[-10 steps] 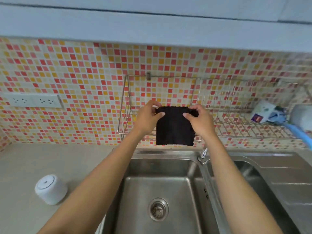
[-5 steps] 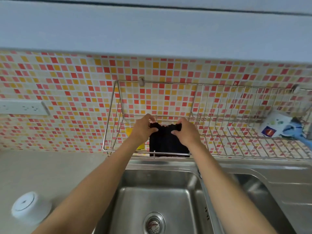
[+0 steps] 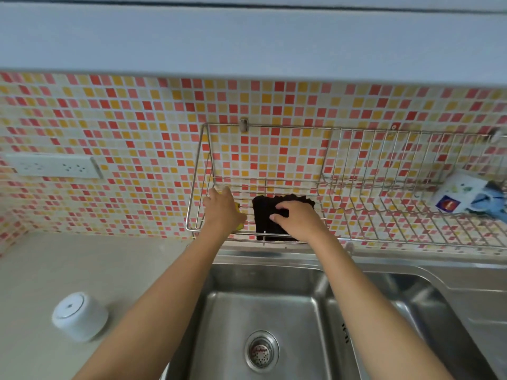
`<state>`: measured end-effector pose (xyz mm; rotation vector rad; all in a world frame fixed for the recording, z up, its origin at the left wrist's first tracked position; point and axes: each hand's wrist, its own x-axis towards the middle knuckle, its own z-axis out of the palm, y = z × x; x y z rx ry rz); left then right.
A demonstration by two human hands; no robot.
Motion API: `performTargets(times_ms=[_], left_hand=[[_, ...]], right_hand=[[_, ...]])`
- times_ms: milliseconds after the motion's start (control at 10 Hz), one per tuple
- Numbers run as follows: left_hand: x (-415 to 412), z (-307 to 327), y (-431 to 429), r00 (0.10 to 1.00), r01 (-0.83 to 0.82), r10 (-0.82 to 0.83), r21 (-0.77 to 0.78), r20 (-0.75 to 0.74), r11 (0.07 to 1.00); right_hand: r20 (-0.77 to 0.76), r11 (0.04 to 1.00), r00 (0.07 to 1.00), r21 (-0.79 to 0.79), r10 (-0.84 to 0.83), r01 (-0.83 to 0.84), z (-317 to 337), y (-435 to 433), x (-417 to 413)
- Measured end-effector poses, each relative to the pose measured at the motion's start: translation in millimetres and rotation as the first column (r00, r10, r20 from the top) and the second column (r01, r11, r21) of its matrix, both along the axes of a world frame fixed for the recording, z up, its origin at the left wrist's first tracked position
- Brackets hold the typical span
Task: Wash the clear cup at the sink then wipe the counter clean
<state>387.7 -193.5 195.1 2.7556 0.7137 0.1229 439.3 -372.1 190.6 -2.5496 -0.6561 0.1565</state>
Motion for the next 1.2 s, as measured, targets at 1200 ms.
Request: performTargets(times_ms=[1200], left_hand=[[-193.6, -12.6, 4.5, 0.910, 0.406, -0.409, 0.050, 0.071, 0.912]], right_hand=[[0.208, 0.988, 0.976, -0.125, -0.064, 0.091, -26.4, -20.4, -184.4]])
